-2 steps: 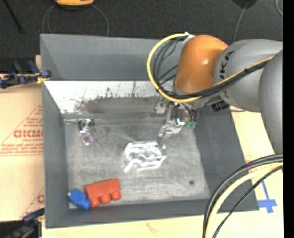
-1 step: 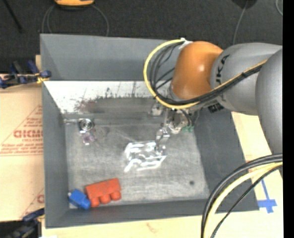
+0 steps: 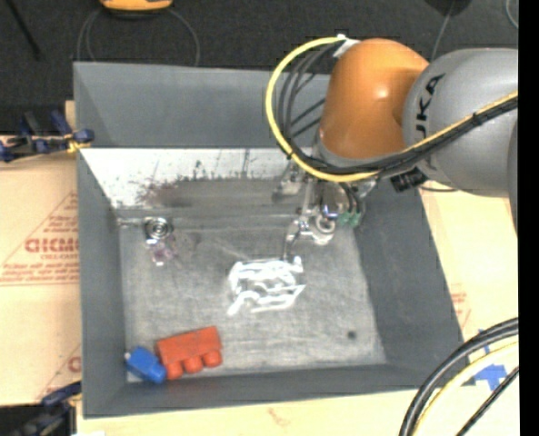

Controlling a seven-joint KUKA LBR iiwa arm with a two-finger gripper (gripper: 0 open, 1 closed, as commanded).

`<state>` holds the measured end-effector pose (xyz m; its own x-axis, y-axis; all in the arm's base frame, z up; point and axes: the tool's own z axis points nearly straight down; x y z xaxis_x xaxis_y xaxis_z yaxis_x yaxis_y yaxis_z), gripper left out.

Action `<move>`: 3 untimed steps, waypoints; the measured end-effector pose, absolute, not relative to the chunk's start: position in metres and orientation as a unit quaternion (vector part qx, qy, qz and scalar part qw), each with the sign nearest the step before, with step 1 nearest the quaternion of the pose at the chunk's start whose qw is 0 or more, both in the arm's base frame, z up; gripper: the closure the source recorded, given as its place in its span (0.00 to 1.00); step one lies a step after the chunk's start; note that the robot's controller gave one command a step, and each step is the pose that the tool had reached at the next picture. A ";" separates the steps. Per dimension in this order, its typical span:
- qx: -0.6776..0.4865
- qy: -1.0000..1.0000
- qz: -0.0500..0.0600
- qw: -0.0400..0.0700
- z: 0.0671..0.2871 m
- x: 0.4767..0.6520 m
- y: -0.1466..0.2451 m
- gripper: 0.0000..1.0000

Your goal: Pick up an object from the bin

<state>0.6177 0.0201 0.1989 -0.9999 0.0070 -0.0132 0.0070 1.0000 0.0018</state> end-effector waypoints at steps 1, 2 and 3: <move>0.088 0.996 0.001 0.005 0.110 0.601 0.028 0.00; 0.089 0.996 0.001 0.008 0.074 0.580 0.027 0.00; 0.089 0.996 0.001 0.011 0.077 0.582 0.027 1.00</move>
Offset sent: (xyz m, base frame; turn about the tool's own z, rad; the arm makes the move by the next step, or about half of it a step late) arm -0.0237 0.0101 -0.1150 0.1895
